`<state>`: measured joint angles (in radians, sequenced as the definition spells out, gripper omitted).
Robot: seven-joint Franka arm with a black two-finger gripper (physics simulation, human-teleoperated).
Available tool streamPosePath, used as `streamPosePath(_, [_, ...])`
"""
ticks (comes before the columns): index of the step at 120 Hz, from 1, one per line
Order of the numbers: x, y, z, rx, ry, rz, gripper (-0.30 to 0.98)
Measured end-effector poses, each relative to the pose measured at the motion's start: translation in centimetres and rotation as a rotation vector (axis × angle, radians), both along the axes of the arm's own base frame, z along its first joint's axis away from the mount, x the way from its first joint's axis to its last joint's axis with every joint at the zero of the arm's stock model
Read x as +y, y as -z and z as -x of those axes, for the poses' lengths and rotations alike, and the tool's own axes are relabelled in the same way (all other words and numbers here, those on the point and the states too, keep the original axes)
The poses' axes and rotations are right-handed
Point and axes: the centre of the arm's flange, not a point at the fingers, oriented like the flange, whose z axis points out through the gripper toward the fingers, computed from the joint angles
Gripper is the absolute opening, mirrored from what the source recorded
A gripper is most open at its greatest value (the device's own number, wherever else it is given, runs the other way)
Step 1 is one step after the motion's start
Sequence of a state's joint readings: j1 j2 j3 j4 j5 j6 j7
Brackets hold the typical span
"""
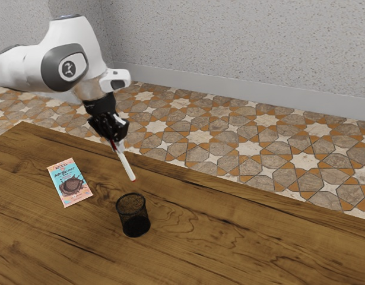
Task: Take the marker out of the pen holder and place it to the left of the pen holder.
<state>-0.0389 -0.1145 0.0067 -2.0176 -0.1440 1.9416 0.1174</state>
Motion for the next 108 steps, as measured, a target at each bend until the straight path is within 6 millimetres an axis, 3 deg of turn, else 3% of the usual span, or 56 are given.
streamPosePath(7, [0.5, -0.8, 1.4, 0.081, 0.007, -0.047, -0.07])
streamPosePath(15, [2.1, 0.0, 3.2, 0.213, -0.014, -0.091, -0.08])
streamPosePath(38, [3.7, 6.3, 8.7, 0.563, -0.047, -0.186, -0.09])
streamPosePath(52, [3.8, 8.8, 10.9, 0.730, -0.072, -0.222, -0.10])
streamPosePath(57, [3.8, 10.6, 11.8, 0.803, -0.079, -0.230, -0.10])
streamPosePath(66, [3.7, 14.2, 12.3, 0.930, -0.091, -0.239, -0.10])
streamPosePath(84, [3.5, 18.1, 12.7, 1.067, -0.114, -0.254, -0.10])
streamPosePath(95, [3.0, 19.0, 12.8, 1.097, -0.120, -0.263, -0.09])
streamPosePath(108, [2.6, 19.2, 11.9, 1.091, -0.135, -0.255, 0.15])
